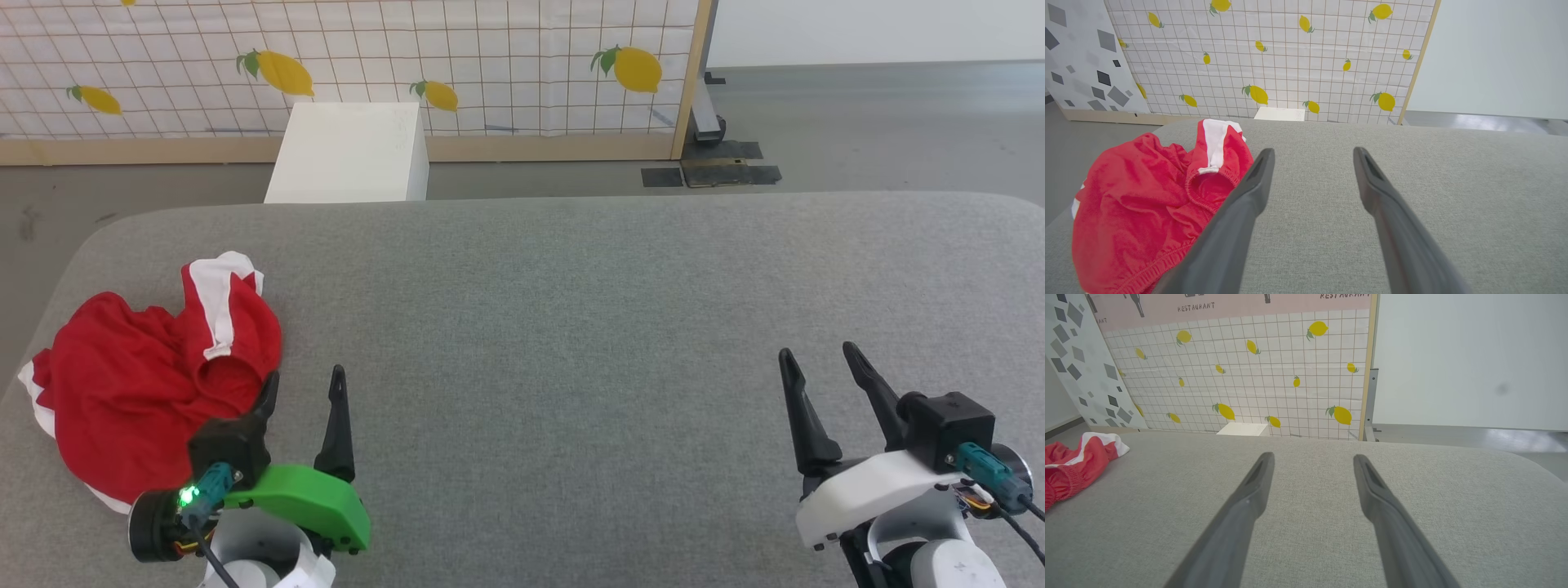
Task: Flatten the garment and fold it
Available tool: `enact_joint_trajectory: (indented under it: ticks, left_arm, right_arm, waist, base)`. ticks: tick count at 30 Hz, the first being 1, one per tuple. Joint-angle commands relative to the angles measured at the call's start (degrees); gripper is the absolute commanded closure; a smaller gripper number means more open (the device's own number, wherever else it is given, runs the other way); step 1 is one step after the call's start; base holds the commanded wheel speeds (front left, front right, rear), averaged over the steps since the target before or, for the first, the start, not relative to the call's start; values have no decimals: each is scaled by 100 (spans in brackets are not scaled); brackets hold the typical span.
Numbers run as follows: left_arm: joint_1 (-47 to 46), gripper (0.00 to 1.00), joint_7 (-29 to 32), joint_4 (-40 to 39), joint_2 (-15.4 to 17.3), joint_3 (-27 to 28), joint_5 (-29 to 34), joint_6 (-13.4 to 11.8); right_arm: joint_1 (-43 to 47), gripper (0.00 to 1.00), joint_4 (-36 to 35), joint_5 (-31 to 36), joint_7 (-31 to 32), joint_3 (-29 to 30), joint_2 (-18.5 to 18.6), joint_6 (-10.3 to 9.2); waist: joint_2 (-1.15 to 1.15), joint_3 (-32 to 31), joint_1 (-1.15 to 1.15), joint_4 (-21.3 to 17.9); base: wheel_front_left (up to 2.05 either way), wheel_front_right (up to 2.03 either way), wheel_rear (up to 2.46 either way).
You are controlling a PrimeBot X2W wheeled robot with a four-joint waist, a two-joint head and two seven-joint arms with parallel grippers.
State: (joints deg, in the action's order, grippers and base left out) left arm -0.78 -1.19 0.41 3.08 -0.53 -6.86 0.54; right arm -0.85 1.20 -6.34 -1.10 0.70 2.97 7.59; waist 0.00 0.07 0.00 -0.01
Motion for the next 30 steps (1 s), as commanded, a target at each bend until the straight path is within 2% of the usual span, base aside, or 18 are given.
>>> enact_joint_trajectory:
  ticks: [1, 7, 16, 30]
  left_arm:
    - [8, 0, -62, 20, -2, 6, -181, 61]
    - [-1, 0, -130, 48, -3, 16, -449, 95]
    - [-9, 0, -236, 38, -5, -31, -14, -18]
    - [24, 0, -401, 36, -7, -89, 92, -109]
  right_arm:
    - [91, 0, 37, -160, -63, 23, -1, -1]
    - [132, 0, 81, -399, -131, 57, -2, -2]
    - [167, 0, 62, -193, -239, 178, -2, -2]
    - [288, 0, 44, -55, -404, 221, -3, -3]
  waist:
    - [0, 0, 0, 2]
    - [0, -4, 0, 36]
    - [0, -8, 0, 122]
    - [0, -13, 0, 491]
  base:
    - [0, 0, 0]
    - [0, 0, 0]
    - [0, 0, 0]
    - [0, 0, 0]
